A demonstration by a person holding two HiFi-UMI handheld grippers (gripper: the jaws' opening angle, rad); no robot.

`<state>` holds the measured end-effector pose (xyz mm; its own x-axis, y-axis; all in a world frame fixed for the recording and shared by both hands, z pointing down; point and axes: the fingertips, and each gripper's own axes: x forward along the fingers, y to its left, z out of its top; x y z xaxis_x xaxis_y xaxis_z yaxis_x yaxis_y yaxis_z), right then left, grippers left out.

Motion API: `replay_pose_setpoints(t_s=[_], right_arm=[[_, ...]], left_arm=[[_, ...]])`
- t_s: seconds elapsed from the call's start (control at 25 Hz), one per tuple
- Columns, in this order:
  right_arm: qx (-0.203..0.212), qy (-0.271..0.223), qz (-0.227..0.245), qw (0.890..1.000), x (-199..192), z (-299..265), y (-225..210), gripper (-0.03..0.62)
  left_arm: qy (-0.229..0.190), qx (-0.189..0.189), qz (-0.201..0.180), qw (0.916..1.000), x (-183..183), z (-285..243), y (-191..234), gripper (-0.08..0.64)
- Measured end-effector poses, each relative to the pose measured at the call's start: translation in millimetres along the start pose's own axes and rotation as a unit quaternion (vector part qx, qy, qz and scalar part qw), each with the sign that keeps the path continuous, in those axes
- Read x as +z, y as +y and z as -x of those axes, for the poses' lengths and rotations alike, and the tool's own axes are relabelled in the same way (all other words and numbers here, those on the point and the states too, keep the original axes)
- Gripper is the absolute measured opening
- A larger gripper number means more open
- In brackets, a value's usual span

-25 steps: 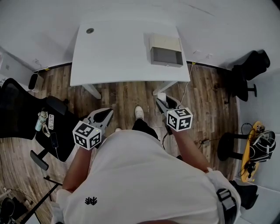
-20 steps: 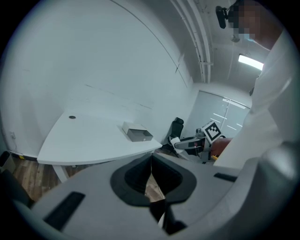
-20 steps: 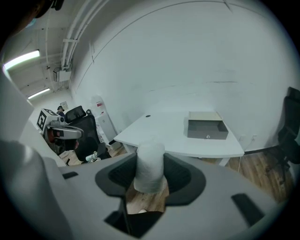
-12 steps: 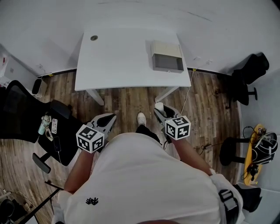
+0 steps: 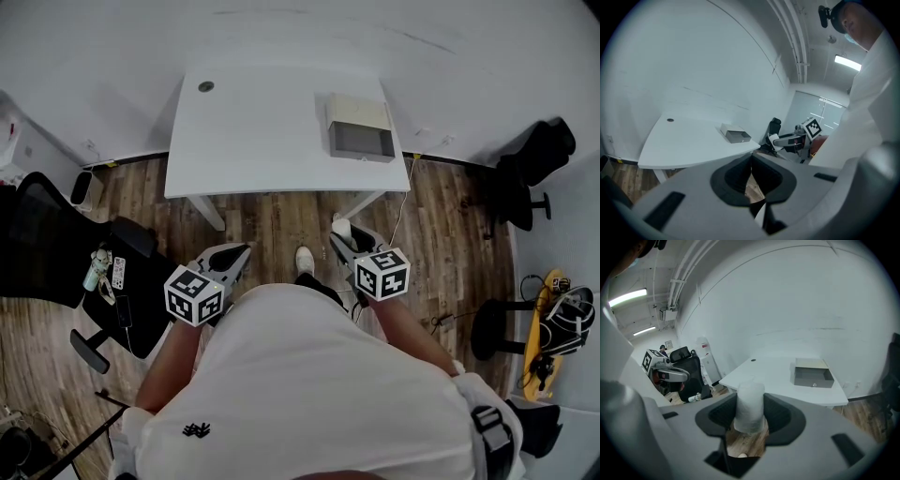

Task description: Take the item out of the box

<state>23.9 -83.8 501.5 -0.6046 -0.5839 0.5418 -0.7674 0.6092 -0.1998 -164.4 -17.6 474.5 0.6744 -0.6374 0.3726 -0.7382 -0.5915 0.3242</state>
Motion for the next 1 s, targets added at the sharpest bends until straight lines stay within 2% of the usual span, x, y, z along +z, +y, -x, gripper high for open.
replay_pose_setpoints(t_s=[1.0], right_arm=[[0.001,-0.002,0.015,1.000,10,-8,6,0.179]], left_arm=[[-0.008,0.014,0.017,0.9997,-8,11,16,0.008]])
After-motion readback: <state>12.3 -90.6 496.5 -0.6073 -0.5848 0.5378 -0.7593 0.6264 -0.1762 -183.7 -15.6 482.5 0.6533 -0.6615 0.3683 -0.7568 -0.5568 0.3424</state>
